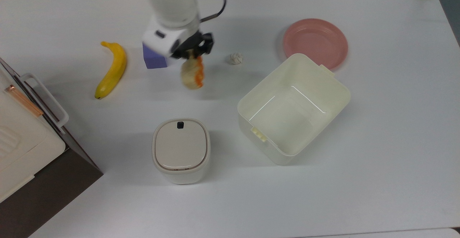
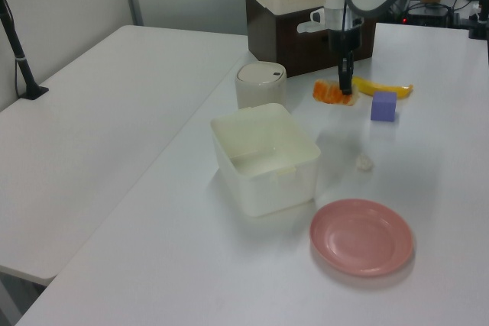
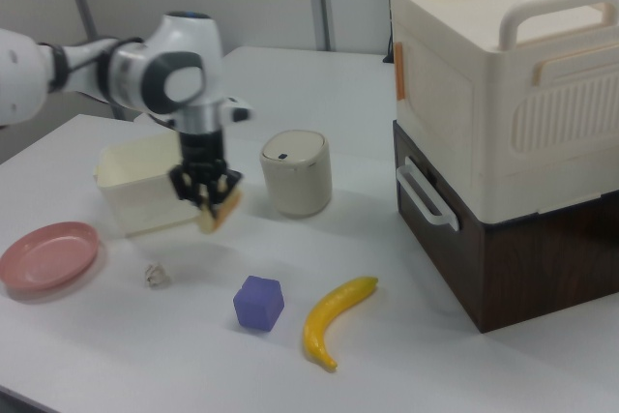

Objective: Put the bread on a plate
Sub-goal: 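Lift the bread and carry it over to the pink plate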

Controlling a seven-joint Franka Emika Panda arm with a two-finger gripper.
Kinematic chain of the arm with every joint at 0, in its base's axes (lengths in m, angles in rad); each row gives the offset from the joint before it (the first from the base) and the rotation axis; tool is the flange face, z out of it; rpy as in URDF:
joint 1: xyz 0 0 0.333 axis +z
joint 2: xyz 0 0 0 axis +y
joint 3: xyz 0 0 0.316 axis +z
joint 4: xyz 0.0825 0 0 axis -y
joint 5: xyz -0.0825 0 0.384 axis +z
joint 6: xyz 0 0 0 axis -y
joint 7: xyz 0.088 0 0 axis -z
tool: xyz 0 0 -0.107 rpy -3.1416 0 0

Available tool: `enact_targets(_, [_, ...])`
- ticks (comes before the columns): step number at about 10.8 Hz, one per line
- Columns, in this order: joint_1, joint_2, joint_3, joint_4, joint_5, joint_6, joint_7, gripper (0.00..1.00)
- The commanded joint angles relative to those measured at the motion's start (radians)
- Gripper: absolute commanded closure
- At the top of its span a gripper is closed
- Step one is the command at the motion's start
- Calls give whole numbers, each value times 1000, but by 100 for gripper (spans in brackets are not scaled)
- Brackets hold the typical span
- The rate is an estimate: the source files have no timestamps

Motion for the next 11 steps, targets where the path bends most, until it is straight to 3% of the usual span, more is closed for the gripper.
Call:
enact_targets(1, [289, -23, -124, -12, 23, -132, 25, 98])
enact_targets(2, [390, -18, -164, -12, 53, -146, 61, 97])
enact_targets(3, [460, -12, -174, -12, 78, -143, 112, 97])
enact_targets(6, [587, -4, -174, -9, 164, -101, 239, 97])
enact_targets(8, [663, 2, -163, -10, 166, -35, 331, 95])
enact_targets(10, [712, 49, -152, -10, 167, 27, 402, 72])
enact_targets(11, [714, 69, -133, -10, 166, 53, 420, 48])
